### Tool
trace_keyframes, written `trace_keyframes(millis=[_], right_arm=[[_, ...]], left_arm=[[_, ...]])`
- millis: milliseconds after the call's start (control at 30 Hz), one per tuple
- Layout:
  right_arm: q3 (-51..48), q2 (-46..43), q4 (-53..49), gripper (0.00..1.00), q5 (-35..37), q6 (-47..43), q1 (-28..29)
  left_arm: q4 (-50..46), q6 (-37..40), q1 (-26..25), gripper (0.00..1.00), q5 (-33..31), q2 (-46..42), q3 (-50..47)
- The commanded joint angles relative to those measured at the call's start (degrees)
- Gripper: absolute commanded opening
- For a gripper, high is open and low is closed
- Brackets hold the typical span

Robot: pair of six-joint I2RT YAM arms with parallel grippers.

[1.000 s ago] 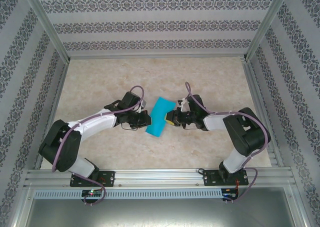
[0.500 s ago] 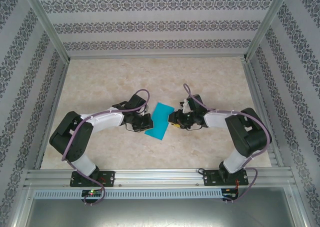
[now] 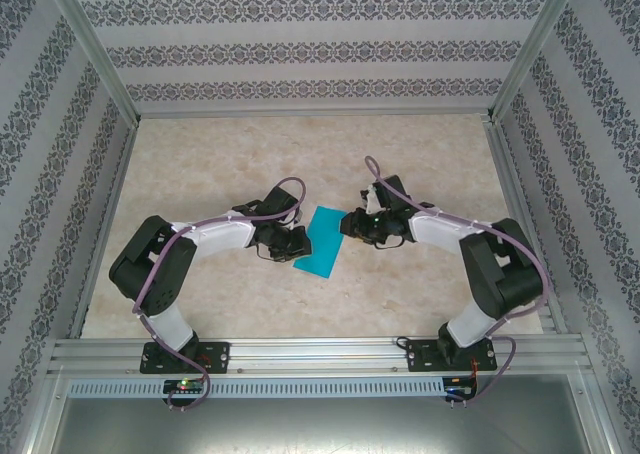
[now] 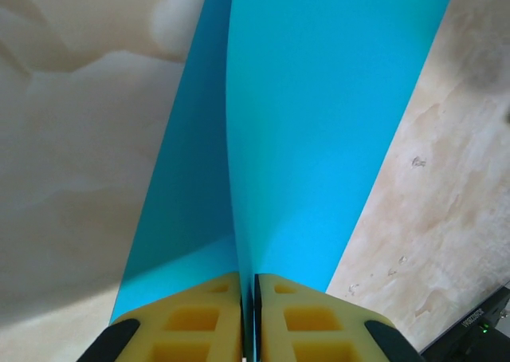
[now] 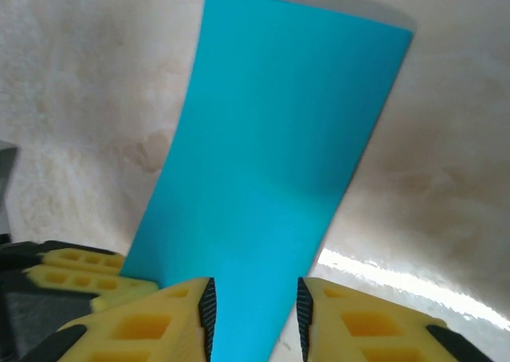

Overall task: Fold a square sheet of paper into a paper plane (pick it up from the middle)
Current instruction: Fold the triangle a second time at the center of the table.

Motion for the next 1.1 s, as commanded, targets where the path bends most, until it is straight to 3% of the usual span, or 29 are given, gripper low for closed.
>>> trace_keyframes(millis=[0,533,1067], right_arm=[[2.82,3.90,1.52,0.31,-0.28,-0.24,1.48],[5.72,10.37,-2.27,0.24,3.32,-3.57,2.77],[5.90,11.42,-2.18,0.22,3.31,-3.55,3.31]], left_arm=[[-0.91,0.28,-0.89,0.15,-0.86,0.36,1.84],[-3.41,1.55,-0.94,0.22,-1.81,-2.35,1.16],[-5.07,1.66,-0.98,0.22,-1.58,-6.25,-1.35]])
